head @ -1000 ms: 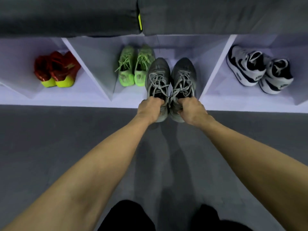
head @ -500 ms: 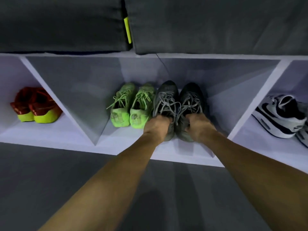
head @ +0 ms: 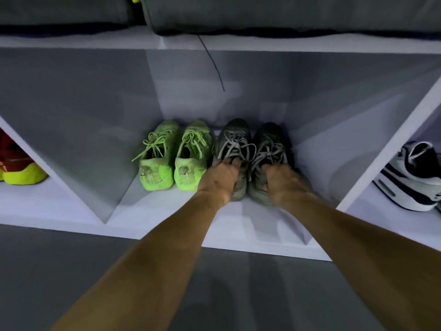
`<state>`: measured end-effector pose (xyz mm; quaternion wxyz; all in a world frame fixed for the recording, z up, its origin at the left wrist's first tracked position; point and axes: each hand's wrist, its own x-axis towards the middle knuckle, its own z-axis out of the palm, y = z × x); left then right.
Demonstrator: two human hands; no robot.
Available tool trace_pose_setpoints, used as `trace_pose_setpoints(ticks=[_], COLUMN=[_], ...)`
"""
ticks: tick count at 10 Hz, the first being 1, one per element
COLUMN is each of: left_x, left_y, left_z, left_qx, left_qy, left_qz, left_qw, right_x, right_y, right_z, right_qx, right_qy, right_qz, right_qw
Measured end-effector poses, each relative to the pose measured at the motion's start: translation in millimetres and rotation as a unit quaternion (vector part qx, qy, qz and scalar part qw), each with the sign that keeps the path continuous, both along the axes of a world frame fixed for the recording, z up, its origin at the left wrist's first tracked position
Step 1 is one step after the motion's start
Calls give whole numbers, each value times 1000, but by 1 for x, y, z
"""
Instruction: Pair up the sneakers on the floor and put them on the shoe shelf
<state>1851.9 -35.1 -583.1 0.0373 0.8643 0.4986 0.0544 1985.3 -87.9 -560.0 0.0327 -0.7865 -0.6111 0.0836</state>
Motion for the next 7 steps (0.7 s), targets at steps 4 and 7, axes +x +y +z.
trace_pose_setpoints(ticks=[4, 7], left_x=[-48, -127], left_y=[-55, -217], left_z=[12, 101], left_qx=[-80, -241], left_qy=[18, 166], left_qz=[27, -2], left_qw=[996, 956], right_x=[-11, -67], right_y=[-61, -207], right_z=[-5, 99], right_qx=[61, -115], right_qy=[-41, 76], right_qz=[63, 88], right_qw=[995, 987])
